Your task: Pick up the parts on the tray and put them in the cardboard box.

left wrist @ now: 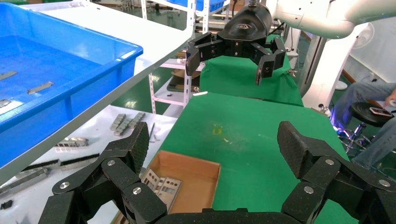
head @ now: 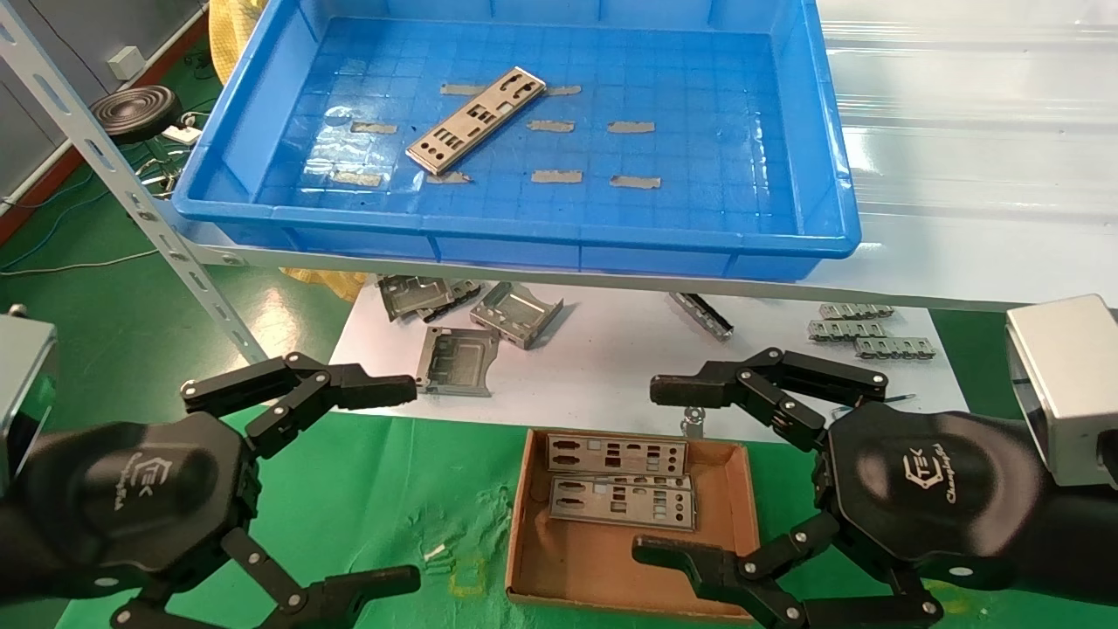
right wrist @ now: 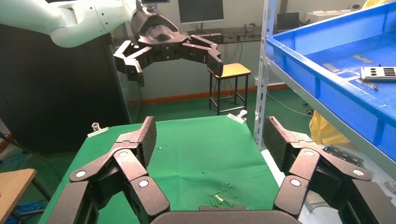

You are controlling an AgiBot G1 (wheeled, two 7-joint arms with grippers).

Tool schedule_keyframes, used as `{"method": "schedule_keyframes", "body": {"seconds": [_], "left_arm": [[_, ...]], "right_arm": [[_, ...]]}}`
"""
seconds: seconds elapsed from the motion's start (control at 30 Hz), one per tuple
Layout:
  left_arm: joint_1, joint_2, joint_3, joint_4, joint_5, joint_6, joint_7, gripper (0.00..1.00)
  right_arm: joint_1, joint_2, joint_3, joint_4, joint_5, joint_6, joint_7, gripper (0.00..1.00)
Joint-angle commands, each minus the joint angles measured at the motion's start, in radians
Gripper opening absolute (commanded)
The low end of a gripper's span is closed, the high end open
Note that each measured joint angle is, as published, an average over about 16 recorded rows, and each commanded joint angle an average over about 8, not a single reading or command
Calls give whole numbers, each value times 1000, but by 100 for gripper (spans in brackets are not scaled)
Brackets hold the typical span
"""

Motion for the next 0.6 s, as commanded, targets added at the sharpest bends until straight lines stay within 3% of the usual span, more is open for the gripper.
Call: {"method": "schedule_keyframes", "body": {"seconds": [0.03,0.6], "left_arm": [[0,0,0,0,0,0,0,100],[0,0,0,0,0,0,0,100]], "right_arm": [[0,0,0,0,0,0,0,100],[0,0,0,0,0,0,0,100]]}}
